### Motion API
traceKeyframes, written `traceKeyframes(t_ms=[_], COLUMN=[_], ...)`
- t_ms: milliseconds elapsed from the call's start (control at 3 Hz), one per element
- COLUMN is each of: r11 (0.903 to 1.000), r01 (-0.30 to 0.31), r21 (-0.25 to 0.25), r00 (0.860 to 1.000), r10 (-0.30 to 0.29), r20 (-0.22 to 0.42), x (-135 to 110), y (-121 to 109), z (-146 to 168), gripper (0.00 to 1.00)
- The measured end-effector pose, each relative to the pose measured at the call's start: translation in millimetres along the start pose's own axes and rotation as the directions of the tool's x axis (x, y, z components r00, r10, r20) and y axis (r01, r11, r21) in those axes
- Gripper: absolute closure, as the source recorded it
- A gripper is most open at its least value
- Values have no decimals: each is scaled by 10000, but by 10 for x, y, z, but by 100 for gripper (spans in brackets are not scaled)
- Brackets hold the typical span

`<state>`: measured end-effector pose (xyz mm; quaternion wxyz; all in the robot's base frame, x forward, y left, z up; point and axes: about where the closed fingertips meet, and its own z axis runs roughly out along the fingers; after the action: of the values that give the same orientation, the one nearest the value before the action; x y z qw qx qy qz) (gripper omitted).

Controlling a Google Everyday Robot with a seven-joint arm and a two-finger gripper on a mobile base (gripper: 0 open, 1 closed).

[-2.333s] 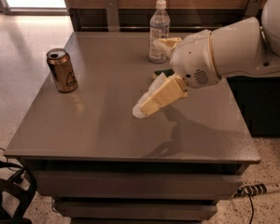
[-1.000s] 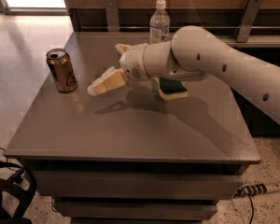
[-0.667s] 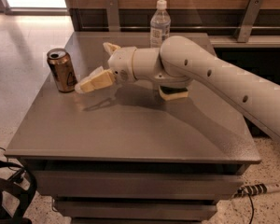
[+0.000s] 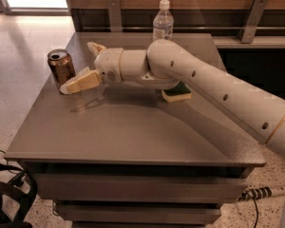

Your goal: Knock orange can over

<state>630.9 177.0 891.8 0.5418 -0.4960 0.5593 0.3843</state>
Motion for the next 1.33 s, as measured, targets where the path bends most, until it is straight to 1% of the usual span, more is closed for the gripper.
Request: traceKeyframes(t_ms=[333,667,1000,1333], r11=[9991,9981,9979,9975], r01=[-23,-28,-21,-14], r21=[-435,-610,-651,-708], r00=[9998,9997,9997,9997], r10=[31,42,38,33], r20=[177,240,247,257], x=[-2,-7,-14,-24], y=[47,74,93,117], z=[217,305,324,351], gripper=[0,4,28,58])
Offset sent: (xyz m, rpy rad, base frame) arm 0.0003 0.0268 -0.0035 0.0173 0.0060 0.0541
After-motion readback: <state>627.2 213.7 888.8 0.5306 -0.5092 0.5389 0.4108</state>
